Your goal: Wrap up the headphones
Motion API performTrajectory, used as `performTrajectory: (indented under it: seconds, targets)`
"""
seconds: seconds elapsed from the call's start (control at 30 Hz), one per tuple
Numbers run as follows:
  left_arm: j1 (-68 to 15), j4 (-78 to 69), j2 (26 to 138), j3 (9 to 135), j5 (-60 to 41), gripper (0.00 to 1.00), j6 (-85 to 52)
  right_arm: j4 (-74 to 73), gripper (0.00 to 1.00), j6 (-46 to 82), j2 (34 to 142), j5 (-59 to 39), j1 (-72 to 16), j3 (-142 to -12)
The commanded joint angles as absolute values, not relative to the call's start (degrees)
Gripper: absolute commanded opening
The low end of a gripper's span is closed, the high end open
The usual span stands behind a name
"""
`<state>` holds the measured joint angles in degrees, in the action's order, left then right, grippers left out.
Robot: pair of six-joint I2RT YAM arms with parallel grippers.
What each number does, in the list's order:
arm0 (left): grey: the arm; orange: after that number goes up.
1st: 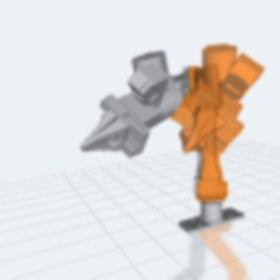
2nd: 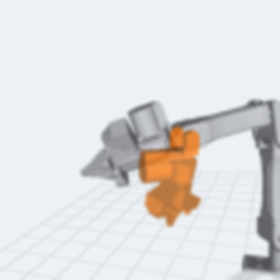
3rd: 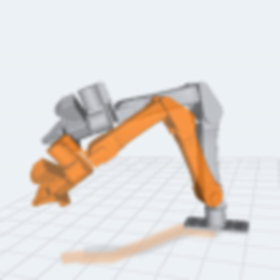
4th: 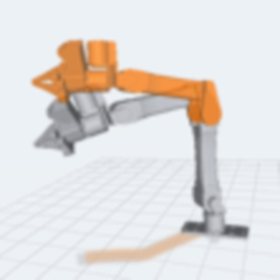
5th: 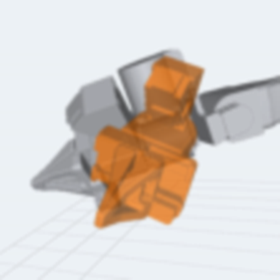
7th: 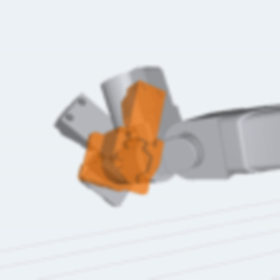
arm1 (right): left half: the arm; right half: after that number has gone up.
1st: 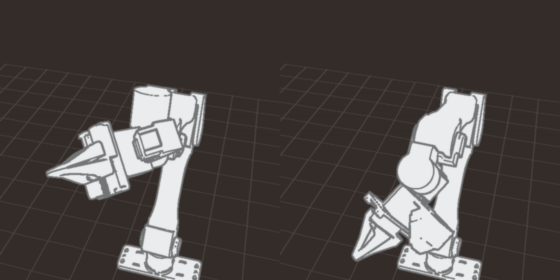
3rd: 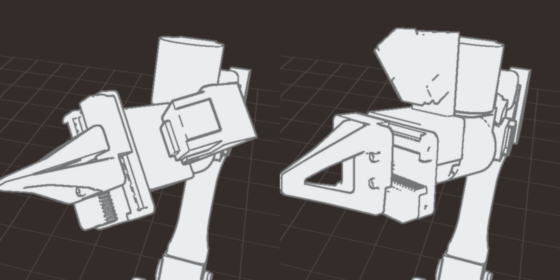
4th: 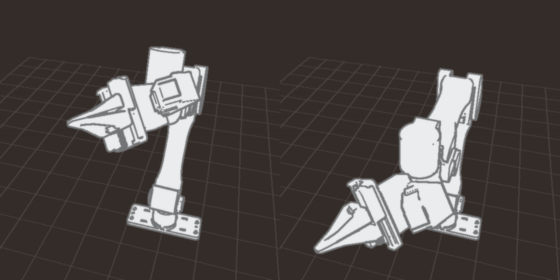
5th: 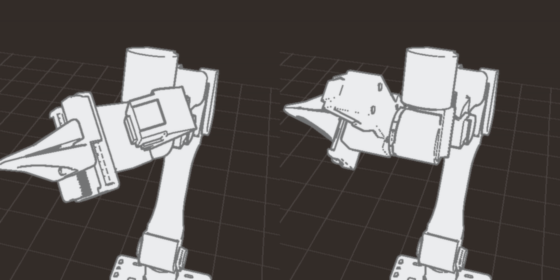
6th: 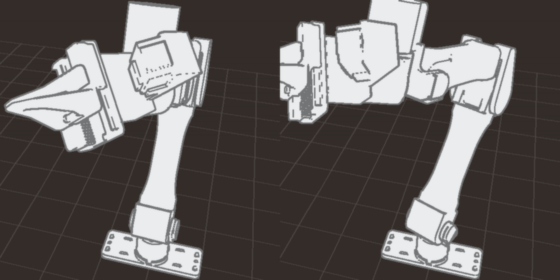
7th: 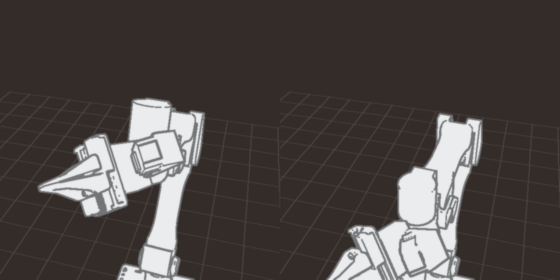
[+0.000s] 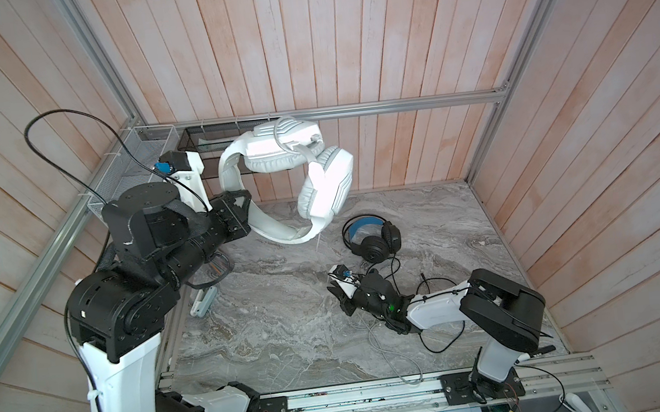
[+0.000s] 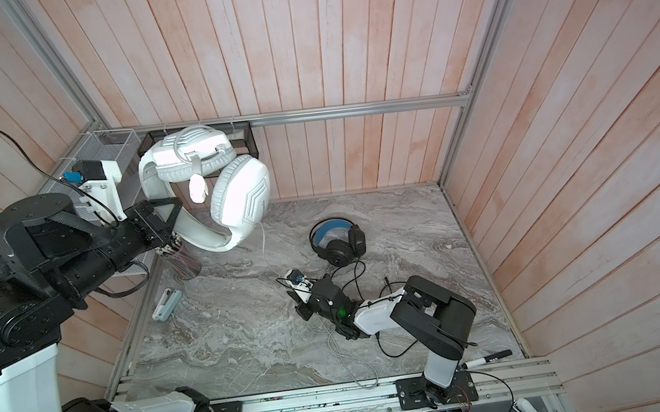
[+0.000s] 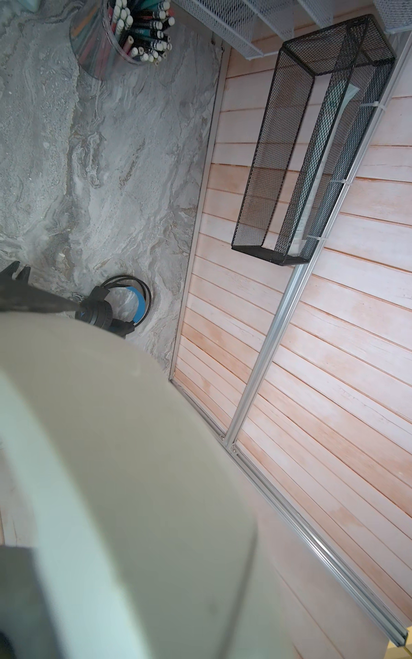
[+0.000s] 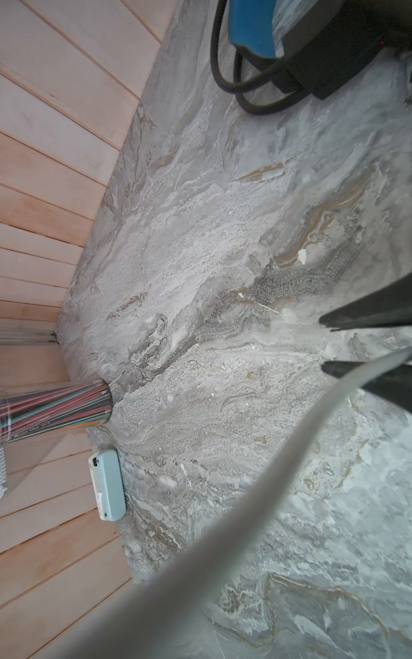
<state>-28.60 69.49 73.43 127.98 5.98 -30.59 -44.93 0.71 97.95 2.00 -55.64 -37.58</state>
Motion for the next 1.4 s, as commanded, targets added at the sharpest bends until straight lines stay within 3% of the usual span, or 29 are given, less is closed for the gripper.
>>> performTrajectory:
  seconds: [0.0, 0.27, 0.47, 0.8, 1.13, 1.37]
  targets:
    - [-28.4, 65.3, 72.9, 125.0, 10.2, 0.0, -29.3, -38.9, 0.03, -1.8, 93.0, 4.4, -59.3, -38.2]
    - [-23.9, 61.3, 76.3, 110.6, 21.2, 0.0, -23.7, -9.5, 0.0, -11.9, 77.2, 18.3, -77.8, -46.1]
    - [-23.8, 55.1, 77.8, 95.7, 24.3, 0.0, -20.0, 12.2, 0.0, -15.1, 69.5, 26.6, -84.3, -59.7]
    - [-35.1, 44.9, 70.0, 69.5, 25.2, 0.0, -13.9, 28.5, 0.0, -24.4, 66.0, 39.6, -83.7, -72.3]
    - [-37.7, 43.6, 60.4, 59.9, 20.1, 0.0, -12.5, 33.6, 0.0, -25.4, 61.9, 32.1, -75.9, -75.3]
    - [-40.5, 42.0, 58.6, 58.0, 14.7, 0.0, -11.7, 27.6, 0.0, -27.4, 65.3, 27.9, -72.4, -76.1]
